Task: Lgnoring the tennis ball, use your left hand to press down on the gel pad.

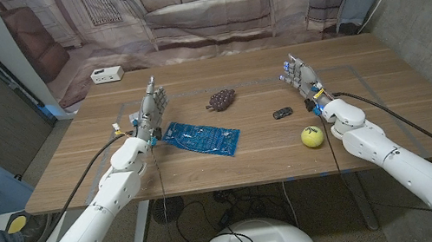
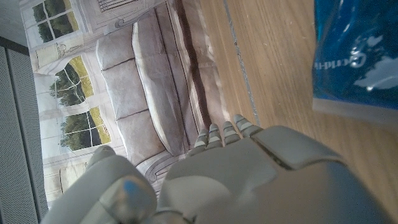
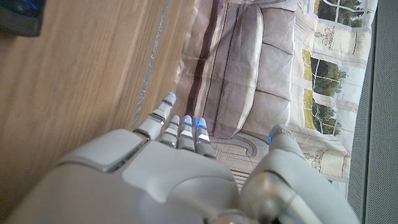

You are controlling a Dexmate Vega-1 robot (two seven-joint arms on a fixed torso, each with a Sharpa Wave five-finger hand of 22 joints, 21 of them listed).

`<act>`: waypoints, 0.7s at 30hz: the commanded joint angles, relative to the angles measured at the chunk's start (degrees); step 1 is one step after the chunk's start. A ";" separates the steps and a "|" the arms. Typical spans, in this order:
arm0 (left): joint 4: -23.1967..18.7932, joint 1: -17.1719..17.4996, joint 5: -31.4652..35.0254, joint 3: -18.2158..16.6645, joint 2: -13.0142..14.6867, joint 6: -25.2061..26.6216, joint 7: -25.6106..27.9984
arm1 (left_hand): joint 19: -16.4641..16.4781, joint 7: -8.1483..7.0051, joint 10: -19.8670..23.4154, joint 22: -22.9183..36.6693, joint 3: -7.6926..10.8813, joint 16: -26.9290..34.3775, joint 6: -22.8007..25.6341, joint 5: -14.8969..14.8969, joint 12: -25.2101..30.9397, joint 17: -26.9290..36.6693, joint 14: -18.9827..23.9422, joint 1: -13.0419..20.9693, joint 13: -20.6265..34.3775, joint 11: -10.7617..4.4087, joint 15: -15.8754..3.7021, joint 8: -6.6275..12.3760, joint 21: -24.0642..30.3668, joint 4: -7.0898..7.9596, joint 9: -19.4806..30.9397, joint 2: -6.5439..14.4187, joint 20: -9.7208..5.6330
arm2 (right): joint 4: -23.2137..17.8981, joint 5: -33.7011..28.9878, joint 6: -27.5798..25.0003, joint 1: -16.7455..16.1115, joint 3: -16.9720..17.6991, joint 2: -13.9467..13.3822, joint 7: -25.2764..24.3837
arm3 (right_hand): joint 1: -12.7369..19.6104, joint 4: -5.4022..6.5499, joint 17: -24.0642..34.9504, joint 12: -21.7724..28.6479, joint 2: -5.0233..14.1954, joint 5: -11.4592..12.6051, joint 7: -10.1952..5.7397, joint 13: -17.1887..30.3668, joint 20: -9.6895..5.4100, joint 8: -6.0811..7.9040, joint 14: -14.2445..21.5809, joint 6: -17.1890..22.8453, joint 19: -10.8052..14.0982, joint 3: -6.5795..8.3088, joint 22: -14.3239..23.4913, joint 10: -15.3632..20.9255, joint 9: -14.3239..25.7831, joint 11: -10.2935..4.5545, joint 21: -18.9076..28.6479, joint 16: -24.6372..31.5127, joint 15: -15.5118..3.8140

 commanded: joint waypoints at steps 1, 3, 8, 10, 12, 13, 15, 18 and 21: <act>-2.28 1.85 0.05 -0.27 1.38 -0.06 -0.31 | -0.51 0.35 0.08 0.08 0.29 0.48 0.50 0.31 0.24 0.28 0.50 0.40 0.30 -0.23 0.25 0.33 0.19 0.06 0.19 0.06 0.04 | 0.19 -0.18 1.92 -0.40 -0.15 1.14 -0.07 | 0.79 -0.29 0.26 0.26 -0.12 0.14 -0.35 0.18 0.19 0.03 0.33 -0.16 0.71 0.34 0.27 0.31 0.28 0.45 0.34 0.42 0.42; -1.99 1.71 -0.27 -0.34 1.41 -0.16 -0.92 | -0.36 0.37 0.20 0.08 0.29 0.50 0.59 0.30 0.24 0.29 0.64 0.43 0.30 -0.17 0.23 0.32 0.23 0.04 0.19 0.07 0.02 | -0.32 -0.09 1.96 -0.73 -0.06 0.96 -0.07 | 0.85 -0.37 0.24 0.24 -0.14 0.09 -0.32 0.18 0.19 -0.02 0.36 -0.23 0.81 0.33 0.27 0.38 0.28 0.42 0.34 0.40 0.43; -2.13 1.91 0.66 -0.58 1.27 -2.05 -0.41 | 0.71 0.81 1.78 0.08 0.20 0.70 2.17 0.17 0.37 0.29 1.91 0.76 0.31 -0.09 0.32 0.52 0.36 -0.17 0.18 0.14 0.04 | -1.69 -0.30 2.00 -1.64 0.14 0.54 -0.87 | 0.92 -0.46 0.22 0.23 -0.18 0.04 -0.26 0.18 0.20 -0.06 0.38 -0.26 0.87 0.32 0.28 0.47 0.28 0.41 0.34 0.38 0.42; -1.99 1.96 0.80 -0.70 1.06 -3.07 -0.56 | 1.73 0.83 3.09 0.09 0.14 0.90 3.10 0.07 0.55 0.30 3.00 0.97 0.32 -0.44 0.26 0.58 0.55 -0.30 0.17 0.20 0.22 | -2.33 -0.04 1.90 -2.10 0.33 0.44 -1.13 | 0.95 -0.50 0.21 0.20 -0.19 0.01 -0.26 0.18 0.21 -0.07 0.40 -0.26 0.89 0.31 0.28 0.47 0.28 0.40 0.32 0.37 0.41; -1.72 2.19 1.57 -0.82 0.68 -4.97 -0.27 | 3.32 0.94 4.37 0.10 0.09 0.98 4.46 -0.06 0.65 0.29 3.94 1.22 0.33 -0.16 0.00 0.73 0.90 -0.46 0.16 0.29 0.12 | -2.73 -0.32 2.14 -2.44 0.34 0.24 -1.34 | 0.99 -0.56 0.20 0.17 -0.20 -0.03 -0.26 0.19 0.22 -0.09 0.42 -0.24 0.89 0.30 0.28 0.49 0.28 0.41 0.30 0.36 0.49; -1.56 2.36 1.96 -0.86 0.51 -5.99 -0.20 | 4.52 0.42 6.04 0.10 0.04 1.07 6.57 -0.20 0.86 0.28 5.04 1.49 0.34 -0.46 -0.59 1.14 1.04 -0.62 0.17 0.40 0.17 | -3.20 -0.20 2.08 -2.74 0.46 0.19 -1.59 | 0.99 -0.56 0.20 0.17 -0.20 -0.04 -0.25 0.19 0.21 -0.08 0.43 -0.23 0.89 0.30 0.28 0.51 0.28 0.41 0.30 0.36 0.48; -1.72 2.86 2.89 -0.90 0.54 -7.52 0.10 | 6.16 0.40 8.11 0.08 -0.03 1.33 9.30 -0.39 1.10 0.26 6.96 1.87 0.34 -0.55 -0.82 1.61 1.21 -0.86 0.19 0.53 -0.19 | -3.92 -0.31 2.18 -3.22 0.57 -0.03 -1.90 | 1.02 -0.60 0.20 0.14 -0.20 -0.06 -0.26 0.19 0.25 -0.09 0.46 -0.21 0.89 0.29 0.28 0.51 0.28 0.43 0.28 0.36 0.49; -2.19 3.67 3.83 -1.09 0.84 -8.90 0.60 | 7.88 0.44 9.84 0.07 -0.06 1.44 10.80 -0.57 1.22 0.25 8.47 2.25 0.34 -0.89 -1.05 1.61 1.43 -1.09 0.19 0.66 -0.38 | -5.33 -0.52 2.02 -4.03 0.78 -0.47 -2.72 | 1.04 -0.65 0.19 0.11 -0.20 -0.11 -0.19 0.19 0.26 -0.08 0.44 -0.11 0.89 0.27 0.29 0.54 0.28 0.45 0.25 0.33 0.50; -2.43 4.40 4.23 -1.35 0.99 -10.20 0.69 | 8.90 0.22 10.77 0.07 -0.07 1.57 11.93 -0.70 1.24 0.24 9.61 2.49 0.34 -0.94 -1.26 1.70 1.55 -1.24 0.19 0.75 -0.39 | -6.69 -0.80 1.73 -4.79 0.96 -1.00 -3.52 | 1.05 -0.70 0.19 0.05 -0.20 -0.15 -0.17 0.20 0.28 -0.10 0.42 -0.10 0.88 0.25 0.29 0.53 0.28 0.46 0.22 0.31 0.50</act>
